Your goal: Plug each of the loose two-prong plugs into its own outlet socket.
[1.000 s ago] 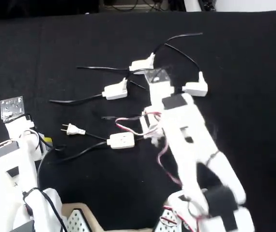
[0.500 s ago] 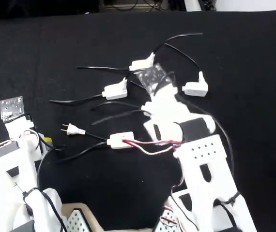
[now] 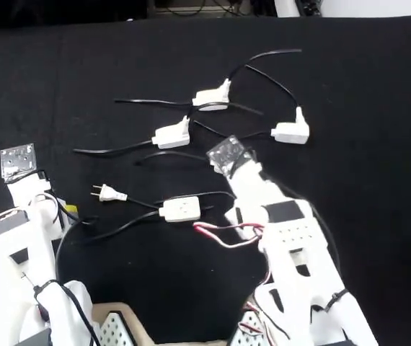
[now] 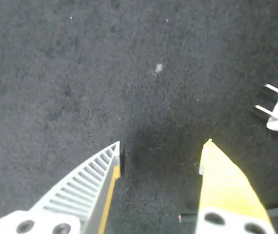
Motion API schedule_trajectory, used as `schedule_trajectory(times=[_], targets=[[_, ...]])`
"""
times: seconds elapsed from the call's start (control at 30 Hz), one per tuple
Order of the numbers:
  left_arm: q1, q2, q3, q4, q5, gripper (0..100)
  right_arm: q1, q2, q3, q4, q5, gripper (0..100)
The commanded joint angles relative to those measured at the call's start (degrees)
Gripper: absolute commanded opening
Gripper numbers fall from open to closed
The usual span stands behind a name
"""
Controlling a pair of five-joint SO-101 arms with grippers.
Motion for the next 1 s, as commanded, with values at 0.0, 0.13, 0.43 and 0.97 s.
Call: schedule_trajectory(times=[0.0,0.13,0.43,0.97], targets=[[0.7,-0.7,-0.3,-0.9,0.0,26,-3.3,1.5,0.0,-0.6,-2.5,1.5],[0.7,-0.6,-0.3,-0.9,0.0,26,-4.6,10.3,-3.1,-0.6,-6.5,3.9],[0.7,-0.5,-0.2,-0.9,0.0,26,-4.7,24.5,-16.1,10.2,-12.5,15.8],[0.7,-0.5,-0.2,-0.9,0.0,26,-4.3,24.9,-18.6,15.0,-17.8,11.6]])
